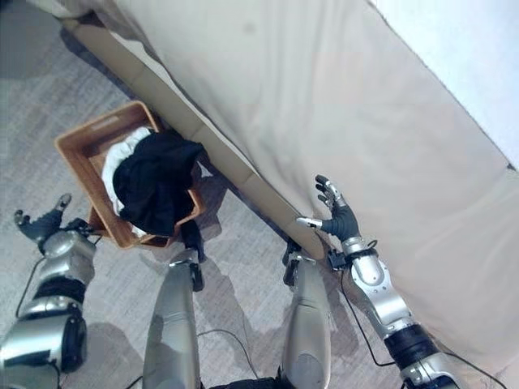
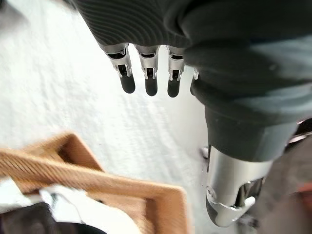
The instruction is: Pick up clothes into the bucket
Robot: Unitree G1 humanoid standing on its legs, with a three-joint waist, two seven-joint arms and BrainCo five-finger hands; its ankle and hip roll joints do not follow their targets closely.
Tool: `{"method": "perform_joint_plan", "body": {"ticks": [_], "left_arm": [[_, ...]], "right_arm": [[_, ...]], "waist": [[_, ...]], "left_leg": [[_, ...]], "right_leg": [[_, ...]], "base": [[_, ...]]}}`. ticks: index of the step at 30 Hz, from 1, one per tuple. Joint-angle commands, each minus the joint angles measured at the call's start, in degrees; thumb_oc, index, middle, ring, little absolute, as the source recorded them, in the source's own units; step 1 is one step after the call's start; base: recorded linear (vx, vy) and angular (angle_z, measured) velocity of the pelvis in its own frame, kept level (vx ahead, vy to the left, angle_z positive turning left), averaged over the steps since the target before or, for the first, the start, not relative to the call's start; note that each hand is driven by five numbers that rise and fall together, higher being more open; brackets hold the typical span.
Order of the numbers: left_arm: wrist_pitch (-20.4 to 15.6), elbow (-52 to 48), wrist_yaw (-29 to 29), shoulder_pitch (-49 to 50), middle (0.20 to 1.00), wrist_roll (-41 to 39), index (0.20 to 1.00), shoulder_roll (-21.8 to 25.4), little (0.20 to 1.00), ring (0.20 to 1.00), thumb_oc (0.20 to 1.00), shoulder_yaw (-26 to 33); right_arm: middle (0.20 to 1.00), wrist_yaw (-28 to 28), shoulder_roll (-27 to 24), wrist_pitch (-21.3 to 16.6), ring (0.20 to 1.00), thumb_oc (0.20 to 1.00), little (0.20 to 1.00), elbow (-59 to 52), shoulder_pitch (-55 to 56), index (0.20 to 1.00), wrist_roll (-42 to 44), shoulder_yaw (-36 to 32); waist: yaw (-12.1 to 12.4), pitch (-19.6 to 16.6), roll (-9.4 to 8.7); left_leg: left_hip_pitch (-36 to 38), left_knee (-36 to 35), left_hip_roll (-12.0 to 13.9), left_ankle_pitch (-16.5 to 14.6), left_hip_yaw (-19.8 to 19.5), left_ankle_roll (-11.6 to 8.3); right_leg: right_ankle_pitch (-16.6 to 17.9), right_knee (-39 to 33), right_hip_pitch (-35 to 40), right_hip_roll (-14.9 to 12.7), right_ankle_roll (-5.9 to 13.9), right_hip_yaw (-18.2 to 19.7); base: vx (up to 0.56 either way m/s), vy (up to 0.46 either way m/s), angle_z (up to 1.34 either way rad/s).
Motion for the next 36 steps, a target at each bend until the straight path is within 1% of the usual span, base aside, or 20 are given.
{"method": "perform_joint_plan", "body": {"ticks": [1, 3, 6, 7, 8, 14, 15, 16, 17, 19, 20, 21, 22, 24, 25, 27, 28, 30, 33, 36], "left_arm": [[-9.9, -20.2, 1.6, 8.2, 1.0, 9.7, 1.0, -2.1, 1.0, 1.0, 1.0, -2.0], [-12.4, -21.9, -0.9, 9.1, 1.0, 9.5, 1.0, -3.0, 1.0, 1.0, 1.0, -2.4], [-16.0, -32.3, -7.5, 13.3, 1.0, 7.9, 1.0, -4.7, 1.0, 1.0, 1.0, -3.5], [-16.9, -34.4, -11.2, 14.3, 1.0, 5.6, 1.0, -5.9, 1.0, 1.0, 1.0, -4.6], [-17.0, -35.8, -14.1, 15.4, 1.0, 4.3, 1.0, -6.4, 1.0, 1.0, 1.0, -5.4], [-14.7, -42.5, -27.4, 23.6, 1.0, 2.3, 1.0, -7.9, 1.0, 1.0, 1.0, -10.7], [-14.2, -42.9, -28.9, 25.2, 1.0, 2.1, 1.0, -8.1, 1.0, 1.0, 1.0, -11.3], [-14.2, -42.9, -28.9, 25.2, 1.0, 2.0, 1.0, -8.0, 1.0, 1.0, 1.0, -11.3], [-12.7, -41.7, -32.9, 28.3, 1.0, 1.4, 1.0, -8.6, 1.0, 1.0, 1.0, -13.2], [-11.3, -41.4, -35.8, 31.0, 1.0, 0.8, 1.0, -9.2, 1.0, 1.0, 1.0, -15.5], [-11.3, -41.4, -35.9, 31.1, 1.0, 0.7, 1.0, -9.2, 1.0, 1.0, 1.0, -15.5], [-9.2, -39.6, -38.7, 32.8, 1.0, -1.9, 1.0, -10.4, 1.0, 1.0, 1.0, -18.5], [-9.2, -39.6, -38.7, 32.8, 1.0, -1.9, 1.0, -10.3, 1.0, 1.0, 1.0, -18.6], [-8.2, -39.8, -41.1, 35.1, 1.0, 0.5, 1.0, -9.7, 1.0, 1.0, 1.0, -21.3], [-8.3, -39.8, -41.2, 35.1, 1.0, 0.5, 1.0, -9.7, 1.0, 1.0, 1.0, -21.3], [-7.0, -37.9, -42.6, 36.0, 1.0, 1.7, 1.0, -10.0, 1.0, 1.0, 1.0, -24.4], [-7.0, -37.9, -42.6, 36.0, 1.0, 1.7, 1.0, -10.0, 1.0, 1.0, 1.0, -24.4], [-6.6, -36.5, -42.7, 36.6, 1.0, 3.5, 1.0, -10.3, 1.0, 1.0, 1.0, -26.2], [-6.3, -34.7, -42.3, 37.1, 1.0, 4.7, 1.0, -10.9, 1.0, 1.0, 1.0, -27.2], [-6.1, -33.9, -42.4, 37.4, 1.0, 3.4, 1.0, -11.4, 1.0, 1.0, 1.0, -27.3]], "right_arm": [[1.0, -0.9, 1.9, -1.4, 1.0, 1.0, 1.0, 0.9, 3.2, 1.0, -0.7, -3.9], [1.0, -0.6, 2.6, -1.3, 1.0, 1.0, 1.0, 2.0, 3.5, 1.0, -0.7, -4.7], [1.0, 1.0, 3.6, -1.4, 1.0, 1.0, 1.0, 3.1, 5.0, 1.0, 0.1, -6.8], [1.0, 1.5, 4.2, -1.5, 1.0, 1.0, 1.0, 4.1, 5.4, 1.0, 0.8, -7.6], [1.0, 2.0, 4.6, -1.3, 1.0, 1.0, 1.0, 4.7, 5.6, 1.0, 1.6, -8.5], [1.0, 5.2, 8.0, -1.7, 1.0, 1.0, 1.0, 5.4, 6.3, 1.0, 7.2, -11.8], [1.0, 5.8, 8.6, -1.8, 1.0, 1.0, 1.0, 5.4, 6.6, 1.0, 7.9, -12.0], [1.0, 5.8, 8.5, -1.8, 1.0, 1.0, 1.0, 5.4, 6.6, 1.0, 7.9, -12.0], [1.0, 6.8, 9.8, -1.6, 1.0, 1.0, 1.0, 4.5, 7.7, 1.0, 10.3, -12.6], [1.0, 7.6, 12.0, -1.1, 1.0, 1.0, 1.0, 6.1, 8.2, 1.0, 12.8, -12.8], [1.0, 7.6, 12.0, -1.1, 1.0, 1.0, 1.0, 6.1, 8.3, 1.0, 12.8, -12.7], [1.0, 7.6, 14.2, -1.0, 1.0, 1.0, 1.0, 7.9, 8.3, 1.0, 15.6, -12.1], [1.0, 7.6, 14.2, -1.0, 1.0, 1.0, 1.0, 7.9, 8.4, 1.0, 15.6, -12.1], [1.0, 7.7, 15.3, -0.3, 1.0, 1.0, 1.0, 9.3, 9.8, 1.0, 15.6, -11.5], [1.0, 7.7, 15.3, -0.3, 1.0, 1.0, 1.0, 9.2, 9.9, 1.0, 15.6, -11.5], [1.0, 7.9, 16.8, 0.1, 1.0, 1.0, 1.0, 9.9, 12.4, 1.0, 16.3, -11.2], [1.0, 7.9, 16.8, 0.1, 1.0, 1.0, 1.0, 9.9, 12.5, 1.0, 16.2, -11.2], [1.0, 6.1, 16.6, -0.3, 1.0, 1.0, 1.0, 8.6, 15.1, 1.0, 11.7, -11.5], [1.0, 5.4, 17.7, -0.7, 1.0, 1.0, 1.0, 8.6, 16.8, 1.0, 12.5, -11.3], [1.0, 4.9, 17.2, -0.7, 1.0, 1.0, 1.0, 7.7, 17.4, 1.0, 10.2, -10.4]], "waist": [[2.0, -2.5, -0.43], [2.3, -3.2, -0.3], [2.9, -4.9, 0.2], [2.8, -5.7, 0.3], [2.7, -6.7, 0.62], [0.8, -12.8, 1.09], [0.7, -13.9, 1.21], [0.7, -13.9, 1.21], [0.2, -16.0, 1.29], [-0.2, -18.3, 1.6], [-0.1, -18.4, 1.58], [-0.8, -20.1, 1.84], [-0.7, -20.1, 1.84], [-1.4, -22.2, 2.35], [-1.3, -22.1, 2.34], [-2.4, -23.5, 2.94], [-2.3, -23.5, 2.95], [-3.8, -24.3, 3.34], [-4.8, -24.5, 3.63], [-5.2, -24.8, 3.65]], "left_leg": [[6.1, -3.8, -2.4, -3.0, -2.3, 1.04], [9.2, -5.4, -2.5, -2.9, -2.2, 0.85], [14.1, -8.5, -2.6, -2.3, -2.4, 0.54], [15.4, -10.0, -2.7, -0.4, -1.9, 0.87], [17.2, -11.0, -2.6, -0.2, -1.9, 0.76], [27.1, -15.8, -1.8, 0.2, 0.2, -0.07], [28.3, -16.4, -1.8, 0.1, 0.6, -0.15], [28.4, -16.5, -1.8, 0.2, 0.6, -0.16], [31.0, -17.6, -1.8, 0.1, 1.3, -0.39], [33.4, -18.9, -1.5, 0.3, 2.4, -0.47], [33.6, -19.1, -1.5, 0.4, 2.5, -0.48], [36.4, -20.7, -1.2, 0.6, 3.8, -0.64], [36.5, -20.9, -1.2, 0.6, 3.9, -0.66], [40.0, -23.9, -0.8, 1.3, 5.9, -0.96], [40.4, -24.2, -0.8, 1.4, 6.1, -0.98], [42.8, -28.0, -0.5, 2.8, 7.8, -1.52], [42.9, -28.2, -0.5, 2.9, 7.8, -1.53], [44.1, -29.0, 0.2, 3.3, 8.6, -1.82], [45.8, -28.3, 0.9, 2.8, 9.6, -1.88], [46.5, -27.6, 1.3, 2.4, 10.3, -2.01]], "right_leg": [[7.0, -5.2, 6.8, -1.6, 3.25, -0.8], [7.3, -6.9, 10.1, -1.8, 3.32, -1.7], [8.1, -10.1, 15.7, -1.7, 3.63, -3.2], [9.7, -11.9, 17.4, -2.0, 2.95, -4.3], [10.0, -13.3, 19.4, -1.7, 3.08, -4.5], [11.3, -20.4, 28.2, 0.9, 3.59, -4.0], [11.3, -21.5, 29.3, 1.3, 3.65, -4.0], [11.3, -21.6, 29.4, 1.4, 3.65, -3.9], [11.7, -23.7, 31.5, 2.1, 3.92, -3.6], [11.8, -25.4, 33.1, 2.5, 4.03, -2.9], [11.9, -25.5, 33.2, 2.6, 4.03, -2.9], [12.2, -27.3, 34.7, 3.4, 4.22, -1.9], [12.2, -27.4, 34.8, 3.4, 4.22, -1.9], [12.2, -29.5, 36.2, 4.3, 4.64, -1.1], [12.3, -29.6, 36.3, 4.3, 4.63, -0.9], [12.1, -30.5, 37.0, 5.1, 4.89, -0.7], [12.1, -30.5, 37.0, 5.1, 4.88, -0.7], [11.5, -31.0, 37.6, 6.2, 4.54, 0.0], [10.9, -30.8, 38.0, 7.1, 3.96, 1.6], [10.5, -30.7, 38.3, 7.6, 3.7, 2.7]], "base": [[0.12, -0.042, 0.12], [0.1, -0.013, 0.19], [0.1, 0.005, 0.06], [0.05, 0.028, 0.05], [0.06, 0.032, 0.06], [0.12, 0.006, -0.07], [0.08, -0.024, -0.17], [0.11, -0.049, -0.13], [0.1, -0.048, -0.31], [0.1, -0.028, -0.42], [0.07, -0.017, -0.3], [0.03, -0.018, -0.21], [0.05, -0.017, -0.24], [0.04, -0.013, -0.38], [0.01, -0.026, -0.49], [0.0, -0.029, -0.39], [0.0, -0.042, -0.21], [0.03, -0.06, -0.16], [0.04, -0.041, -0.13], [0.03, -0.032, -0.35]]}}
